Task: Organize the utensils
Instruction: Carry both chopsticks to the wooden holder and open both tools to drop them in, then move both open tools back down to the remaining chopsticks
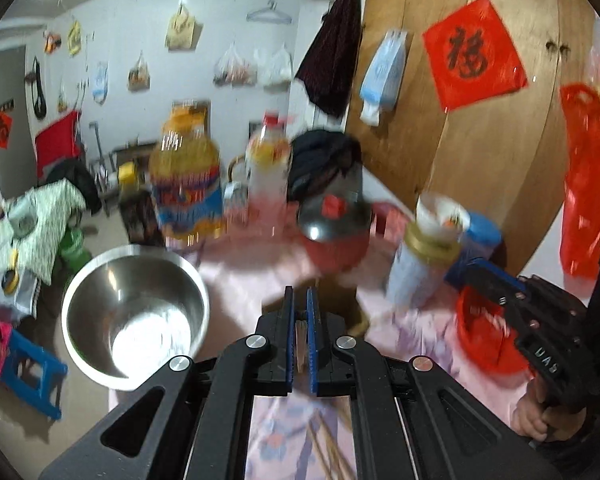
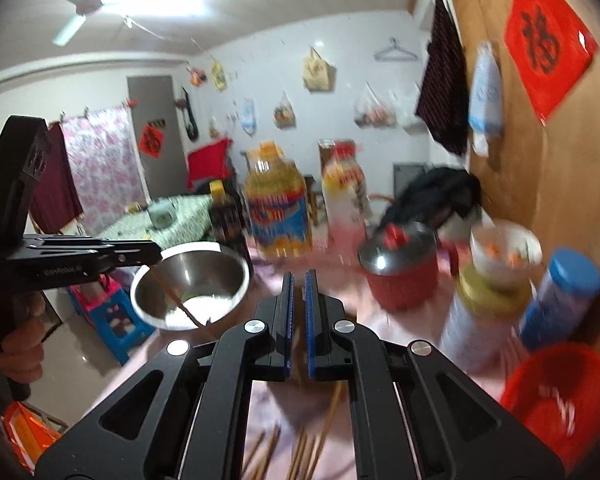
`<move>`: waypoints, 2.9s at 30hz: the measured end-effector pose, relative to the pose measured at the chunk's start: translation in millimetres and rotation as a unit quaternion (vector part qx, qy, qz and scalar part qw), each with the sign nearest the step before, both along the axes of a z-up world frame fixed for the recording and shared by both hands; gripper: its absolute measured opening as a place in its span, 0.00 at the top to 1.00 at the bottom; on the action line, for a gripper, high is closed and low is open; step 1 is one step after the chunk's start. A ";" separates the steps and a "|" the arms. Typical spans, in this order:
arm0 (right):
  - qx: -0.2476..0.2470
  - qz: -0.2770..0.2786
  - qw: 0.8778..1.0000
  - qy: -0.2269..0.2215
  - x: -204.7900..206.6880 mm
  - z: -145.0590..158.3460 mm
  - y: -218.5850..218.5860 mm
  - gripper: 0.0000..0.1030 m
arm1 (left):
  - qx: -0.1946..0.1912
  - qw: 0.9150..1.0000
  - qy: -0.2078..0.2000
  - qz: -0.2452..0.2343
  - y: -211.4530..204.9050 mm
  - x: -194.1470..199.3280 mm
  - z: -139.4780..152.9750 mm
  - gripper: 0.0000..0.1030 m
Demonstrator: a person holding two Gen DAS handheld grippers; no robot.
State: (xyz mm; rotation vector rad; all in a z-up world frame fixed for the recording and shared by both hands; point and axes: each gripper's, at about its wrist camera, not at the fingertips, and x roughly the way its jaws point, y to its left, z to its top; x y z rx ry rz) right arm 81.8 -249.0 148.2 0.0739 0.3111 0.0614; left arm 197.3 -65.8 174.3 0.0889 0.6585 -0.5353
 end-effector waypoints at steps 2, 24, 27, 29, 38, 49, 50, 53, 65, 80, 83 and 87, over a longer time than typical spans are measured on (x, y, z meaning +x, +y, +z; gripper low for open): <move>-0.001 0.029 0.999 0.019 17.0 2.4 -1.0 0.91 | -0.005 1.000 -0.009 -0.003 -9.7 10.1 11.8 0.94; 0.114 0.002 0.954 0.279 100.0 -207.0 -47.3 0.92 | -0.004 0.999 0.031 0.032 -14.2 63.0 -7.4 0.94; 0.094 -0.011 0.965 0.247 80.9 -191.8 -45.8 0.94 | -0.004 0.999 0.034 0.031 -13.9 66.0 -11.5 0.94; 0.088 -0.014 0.972 0.219 61.5 -177.3 -44.9 0.94 | -0.006 0.999 0.037 0.029 -13.5 67.9 -13.8 0.94; 0.085 -0.055 0.995 -0.014 26.7 -72.7 -38.3 0.94 | -0.011 0.999 0.043 0.028 -13.3 73.8 -19.9 0.94; 0.089 -0.130 0.981 -0.114 99.5 -53.3 -52.5 0.94 | -0.011 0.996 0.070 0.051 -15.0 93.2 -43.5 0.94; 0.090 -0.134 0.980 -0.117 103.8 -55.6 -52.4 0.94 | -0.012 0.996 0.072 0.054 -14.5 95.6 -45.4 0.94; 0.097 -0.122 0.984 -0.090 120.9 -73.8 -45.8 0.89 | -0.013 0.995 0.078 0.061 -14.2 101.2 -50.7 0.93; 0.071 -0.129 0.983 -0.105 66.8 -52.1 -37.9 0.62 | -0.028 0.993 0.065 0.095 9.5 87.0 -36.7 0.54; 0.074 -0.178 0.976 -0.102 -54.6 -56.0 -11.4 0.19 | -0.028 0.986 0.084 0.138 79.3 3.0 -62.3 0.30; 0.067 -0.179 0.978 -0.089 -72.3 -61.9 3.1 0.19 | -0.021 0.984 0.107 0.142 95.2 -11.2 -81.4 0.27; 0.058 -0.182 0.980 -0.059 -91.1 -77.8 24.8 0.18 | 0.010 0.982 0.128 0.140 110.0 -29.6 -111.7 0.24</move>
